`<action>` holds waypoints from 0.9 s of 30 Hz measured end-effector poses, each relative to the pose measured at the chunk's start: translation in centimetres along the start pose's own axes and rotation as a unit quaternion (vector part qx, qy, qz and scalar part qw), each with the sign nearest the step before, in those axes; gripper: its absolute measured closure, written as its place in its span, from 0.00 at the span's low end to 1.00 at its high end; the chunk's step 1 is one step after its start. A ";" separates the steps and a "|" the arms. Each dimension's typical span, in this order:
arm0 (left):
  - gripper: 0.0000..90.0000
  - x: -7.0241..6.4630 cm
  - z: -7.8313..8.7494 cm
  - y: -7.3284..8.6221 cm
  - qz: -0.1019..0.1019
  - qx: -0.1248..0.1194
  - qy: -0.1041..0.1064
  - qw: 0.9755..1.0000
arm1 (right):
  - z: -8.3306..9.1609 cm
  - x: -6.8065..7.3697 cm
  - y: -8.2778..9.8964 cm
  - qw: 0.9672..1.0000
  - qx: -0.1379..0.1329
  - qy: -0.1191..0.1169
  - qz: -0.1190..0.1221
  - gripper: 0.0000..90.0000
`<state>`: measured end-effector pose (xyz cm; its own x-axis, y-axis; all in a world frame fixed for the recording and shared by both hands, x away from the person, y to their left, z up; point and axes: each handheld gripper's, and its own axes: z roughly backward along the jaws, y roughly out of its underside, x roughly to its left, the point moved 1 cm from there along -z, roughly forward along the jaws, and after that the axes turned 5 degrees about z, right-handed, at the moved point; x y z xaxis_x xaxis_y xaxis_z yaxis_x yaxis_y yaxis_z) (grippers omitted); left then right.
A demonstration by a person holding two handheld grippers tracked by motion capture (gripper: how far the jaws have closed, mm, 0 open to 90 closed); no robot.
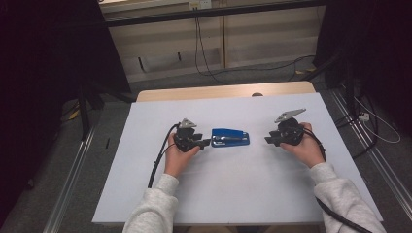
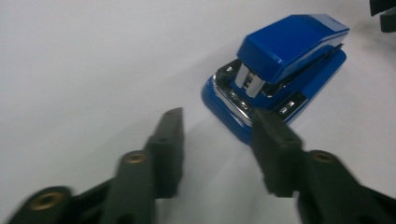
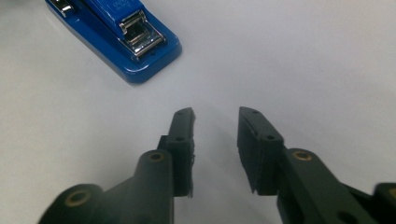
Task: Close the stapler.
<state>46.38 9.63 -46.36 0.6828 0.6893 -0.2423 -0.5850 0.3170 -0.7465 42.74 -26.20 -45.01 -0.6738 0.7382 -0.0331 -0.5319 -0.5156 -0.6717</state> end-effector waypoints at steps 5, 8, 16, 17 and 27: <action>0.38 0.1 1.1 0.3 0.001 -0.006 -0.007 1.000 | 0.1 0.1 0.3 1.000 -0.005 -0.005 -0.016 0.54; 0.26 0.1 1.6 0.4 0.000 -0.003 -0.005 1.000 | 0.3 0.6 0.4 1.000 -0.009 -0.006 -0.021 0.42; 0.15 -0.2 3.3 0.8 -0.002 -0.013 0.018 1.000 | 0.9 1.6 0.6 1.000 -0.013 -0.011 -0.025 0.31; 0.14 -0.3 3.5 0.8 -0.002 -0.014 0.022 1.000 | 1.0 1.8 0.6 1.000 -0.015 -0.014 -0.024 0.29; 0.10 -0.5 6.2 1.7 -0.009 -0.035 0.030 0.999 | 1.9 3.5 1.1 0.999 -0.026 -0.023 -0.022 0.19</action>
<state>42.28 13.86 -43.66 0.7190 0.6434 -0.2628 -0.5417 0.2820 -0.7919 38.88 -25.01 -44.46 -0.6735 0.7386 0.0299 -0.5351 -0.4592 -0.7091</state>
